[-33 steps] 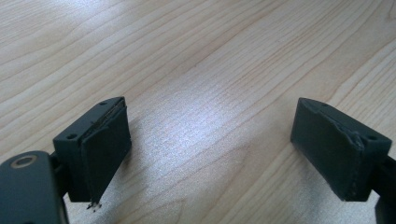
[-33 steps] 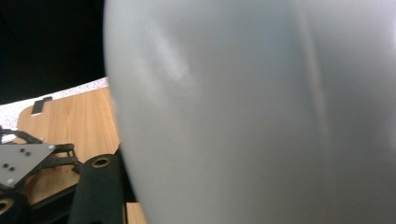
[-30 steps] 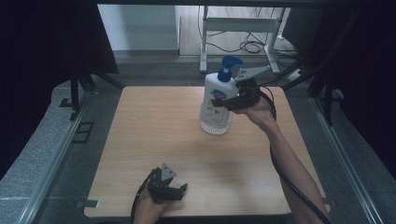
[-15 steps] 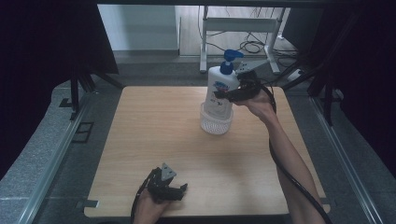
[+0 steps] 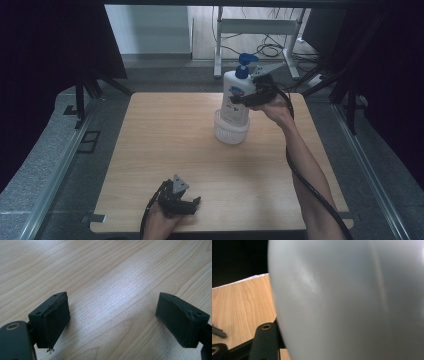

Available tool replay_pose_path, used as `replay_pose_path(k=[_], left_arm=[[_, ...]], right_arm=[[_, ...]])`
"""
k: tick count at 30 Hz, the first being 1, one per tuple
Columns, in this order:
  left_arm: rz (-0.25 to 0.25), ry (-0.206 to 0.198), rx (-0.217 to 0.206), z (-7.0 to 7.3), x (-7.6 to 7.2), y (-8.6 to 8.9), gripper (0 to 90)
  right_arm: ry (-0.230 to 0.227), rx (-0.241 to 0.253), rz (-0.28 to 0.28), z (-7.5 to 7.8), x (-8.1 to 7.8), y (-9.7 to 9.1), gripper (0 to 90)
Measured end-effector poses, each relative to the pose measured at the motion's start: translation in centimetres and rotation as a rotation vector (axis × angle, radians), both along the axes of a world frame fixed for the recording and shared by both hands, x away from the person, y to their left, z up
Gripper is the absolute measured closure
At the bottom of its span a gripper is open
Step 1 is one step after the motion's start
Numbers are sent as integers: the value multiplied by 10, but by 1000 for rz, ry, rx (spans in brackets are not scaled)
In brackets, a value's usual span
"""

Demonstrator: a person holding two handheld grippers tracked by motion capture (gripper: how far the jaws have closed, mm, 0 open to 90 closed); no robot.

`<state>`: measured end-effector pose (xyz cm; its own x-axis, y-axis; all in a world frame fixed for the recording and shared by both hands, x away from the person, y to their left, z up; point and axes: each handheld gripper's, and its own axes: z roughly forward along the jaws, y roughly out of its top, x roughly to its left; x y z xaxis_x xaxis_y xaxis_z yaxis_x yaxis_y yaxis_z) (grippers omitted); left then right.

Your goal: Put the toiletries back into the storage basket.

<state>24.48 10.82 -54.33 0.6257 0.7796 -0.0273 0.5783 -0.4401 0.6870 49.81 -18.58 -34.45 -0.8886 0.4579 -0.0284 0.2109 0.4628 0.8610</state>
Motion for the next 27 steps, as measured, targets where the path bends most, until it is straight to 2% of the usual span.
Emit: replay_pose_path(k=[27], left_arm=[[-1, 3, 0, 0, 0, 0, 115]], right_arm=[[11, -32, 2, -26, 17, 5, 378]])
